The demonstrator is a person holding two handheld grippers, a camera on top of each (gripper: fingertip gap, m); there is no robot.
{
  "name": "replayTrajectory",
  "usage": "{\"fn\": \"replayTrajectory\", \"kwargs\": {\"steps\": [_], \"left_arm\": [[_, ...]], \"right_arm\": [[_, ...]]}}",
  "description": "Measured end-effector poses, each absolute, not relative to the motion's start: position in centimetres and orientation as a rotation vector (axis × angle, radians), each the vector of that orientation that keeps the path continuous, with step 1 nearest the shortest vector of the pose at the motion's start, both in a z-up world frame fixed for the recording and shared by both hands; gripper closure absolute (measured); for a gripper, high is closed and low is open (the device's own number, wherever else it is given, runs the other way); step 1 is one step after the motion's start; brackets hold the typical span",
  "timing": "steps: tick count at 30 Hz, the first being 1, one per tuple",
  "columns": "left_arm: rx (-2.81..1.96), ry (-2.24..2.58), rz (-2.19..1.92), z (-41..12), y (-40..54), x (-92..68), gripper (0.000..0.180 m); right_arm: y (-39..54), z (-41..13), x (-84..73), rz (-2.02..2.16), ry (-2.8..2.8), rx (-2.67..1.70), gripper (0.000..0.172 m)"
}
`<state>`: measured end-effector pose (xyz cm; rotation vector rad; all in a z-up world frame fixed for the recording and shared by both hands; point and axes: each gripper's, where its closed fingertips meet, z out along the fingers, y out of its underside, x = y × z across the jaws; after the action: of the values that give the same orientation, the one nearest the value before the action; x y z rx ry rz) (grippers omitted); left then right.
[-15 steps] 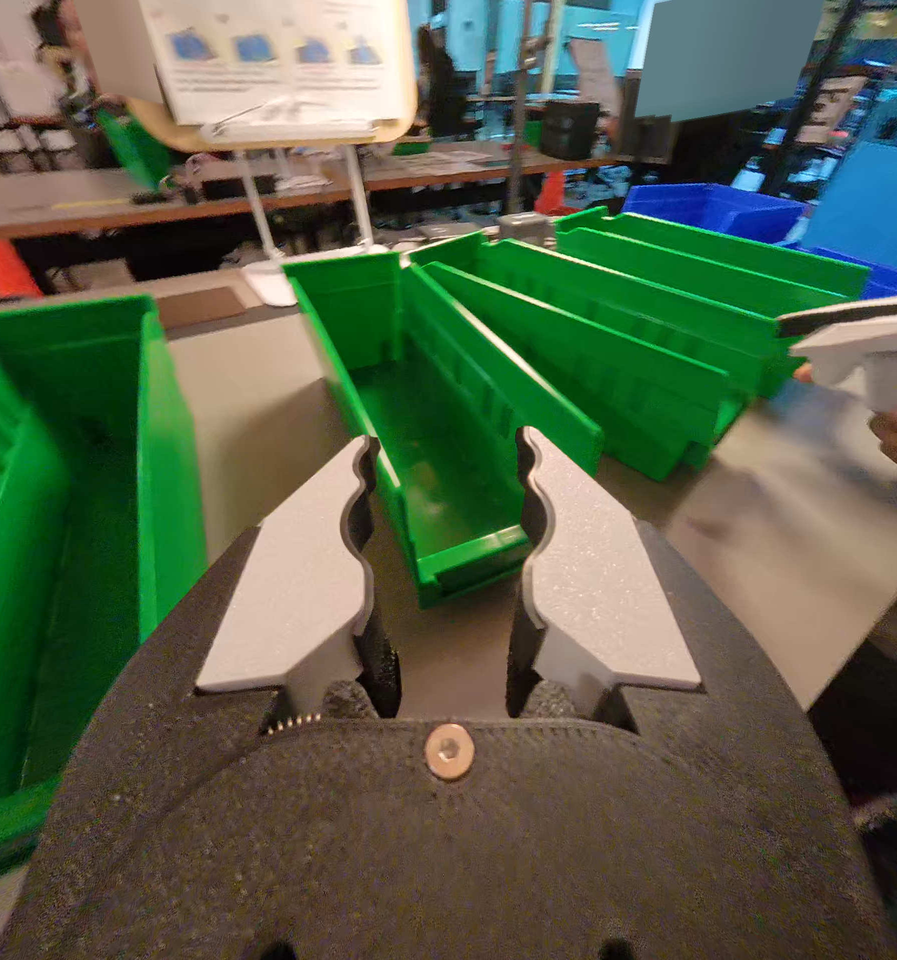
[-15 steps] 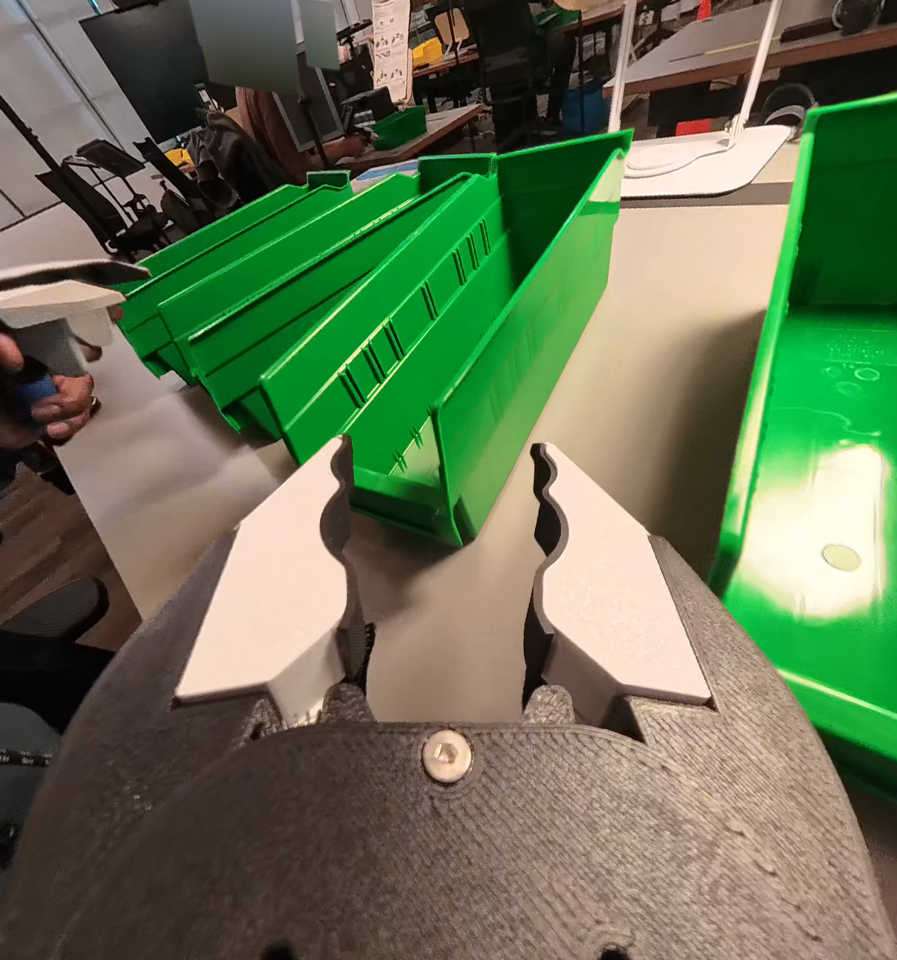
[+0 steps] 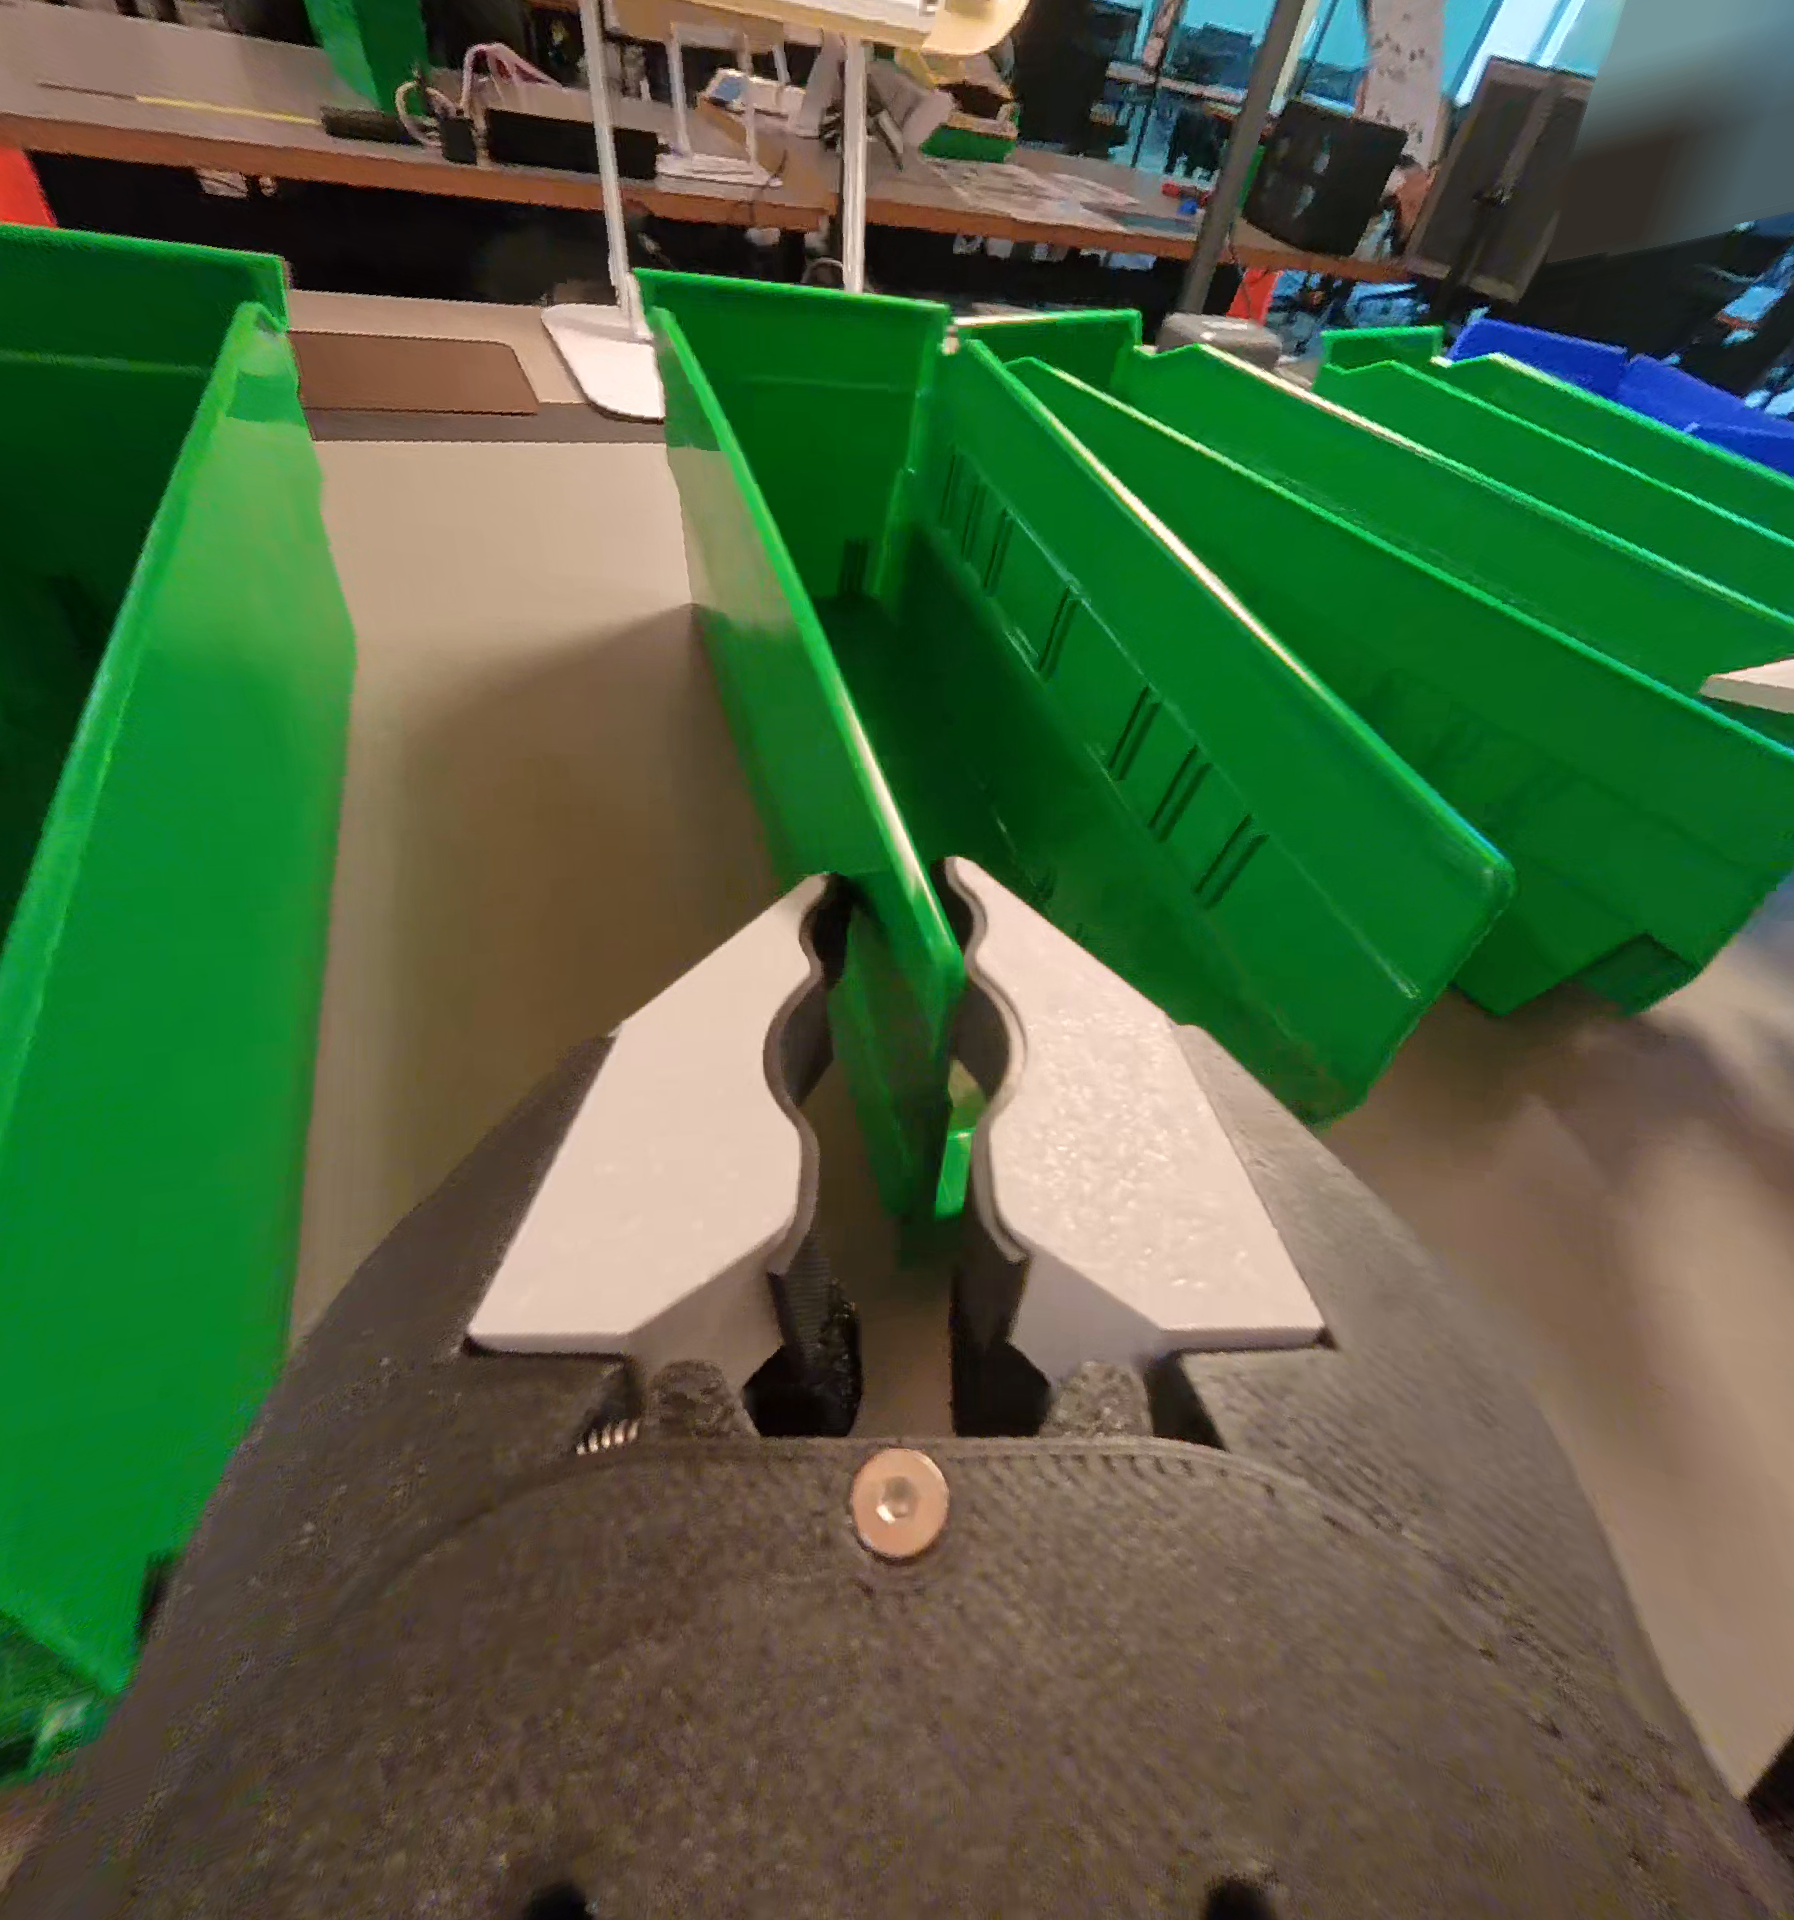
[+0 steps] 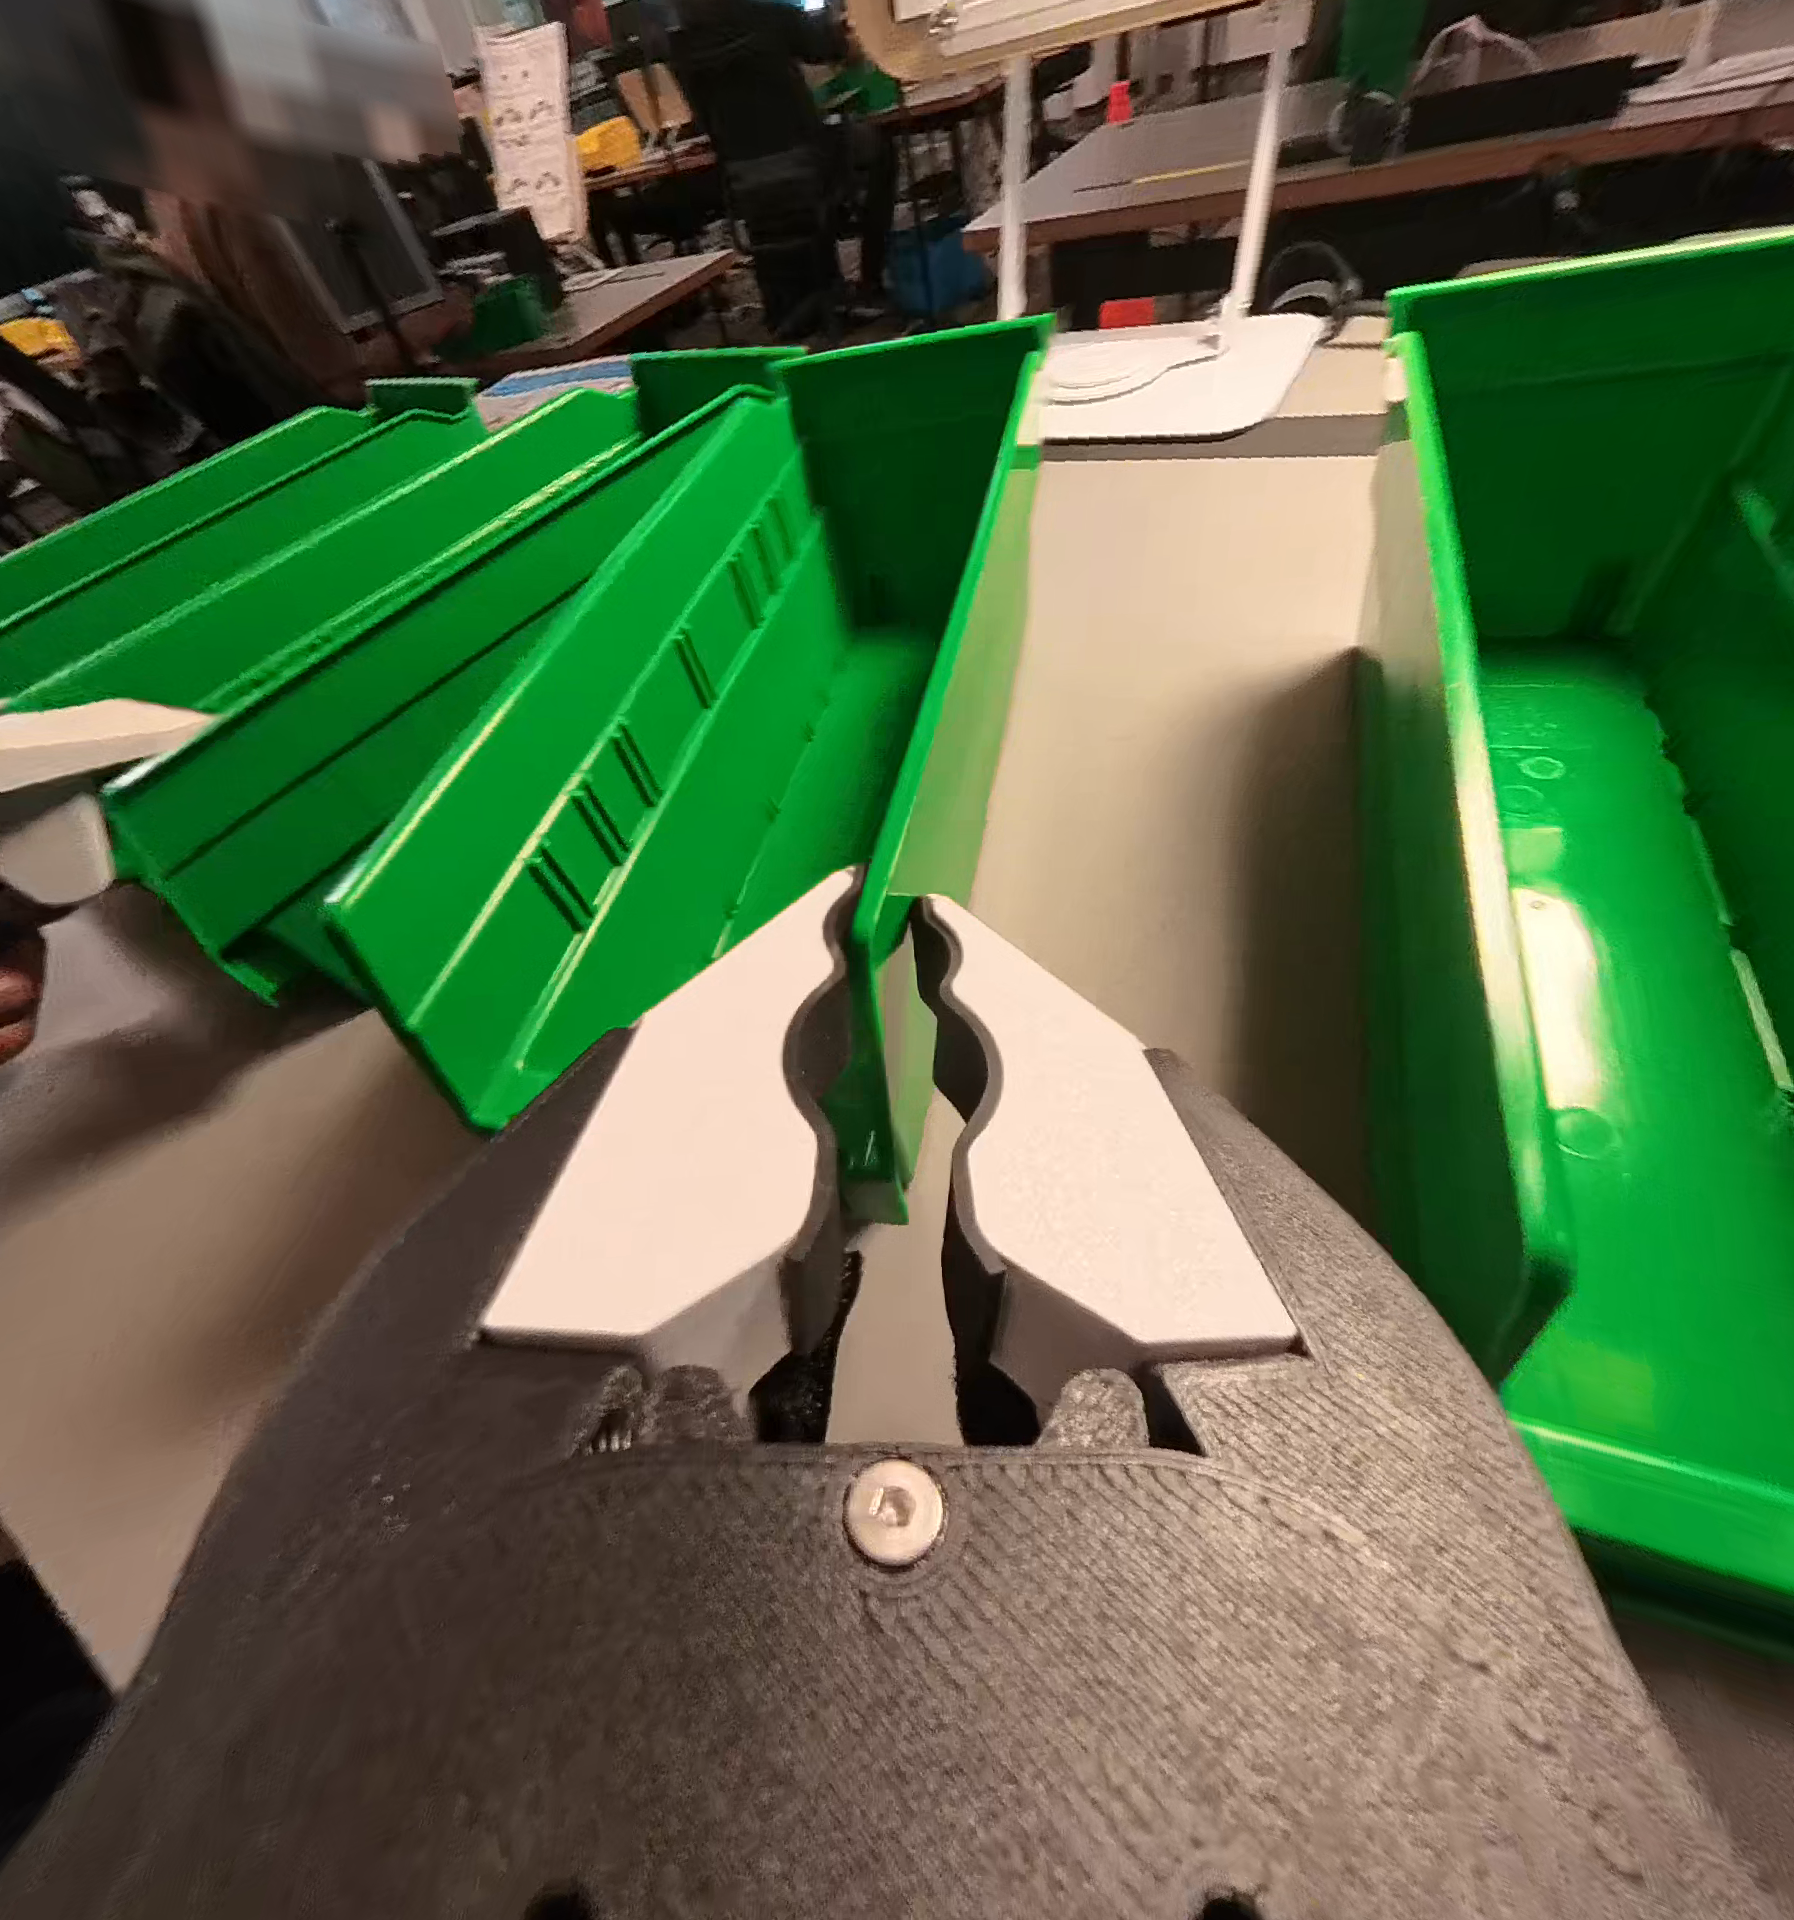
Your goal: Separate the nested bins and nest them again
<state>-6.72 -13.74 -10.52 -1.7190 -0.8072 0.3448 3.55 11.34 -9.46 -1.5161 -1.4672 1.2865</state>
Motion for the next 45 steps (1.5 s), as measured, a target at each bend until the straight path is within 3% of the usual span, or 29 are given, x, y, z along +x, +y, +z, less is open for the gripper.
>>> {"fn": "replayTrajectory", "kwargs": {"steps": [6,20,22,25,29,39,45], "left_arm": [[-1.629,-0.92,0.401,-10.6,-14.3,-7.6,0.175],[-1.585,-0.981,0.495,-10.3,-15.1,-6.5,0.174],[-1.573,-0.952,0.489,-9.8,-15.2,-6.1,0.159],[-1.567,-0.901,0.468,-9.0,-15.7,-5.2,0.131],[-1.639,-0.843,0.466,-9.7,-17.2,-4.0,0.106],[-1.584,-0.786,0.425,-9.1,-20.0,-2.4,0.101],[-1.623,-0.718,0.391,-8.6,-20.1,-3.2,0.1]], "right_arm": [[13.3,-9.7,3.7,1.183,-1.334,-1.597,0.17],[12.8,-9.4,3.7,1.144,-1.183,-1.6,0.167],[12.3,-9.4,3.9,1.217,-1.178,-1.607,0.163],[12.2,-9.0,5.0,1.307,-1.167,-1.59,0.132],[12.6,-8.0,7.5,1.378,-1.169,-1.503,0.125],[17.1,-5.1,12.0,1.257,-1.182,-1.377,0.12],[20.5,-3.5,10.8,1.159,-1.265,-1.376,0.103]]}}
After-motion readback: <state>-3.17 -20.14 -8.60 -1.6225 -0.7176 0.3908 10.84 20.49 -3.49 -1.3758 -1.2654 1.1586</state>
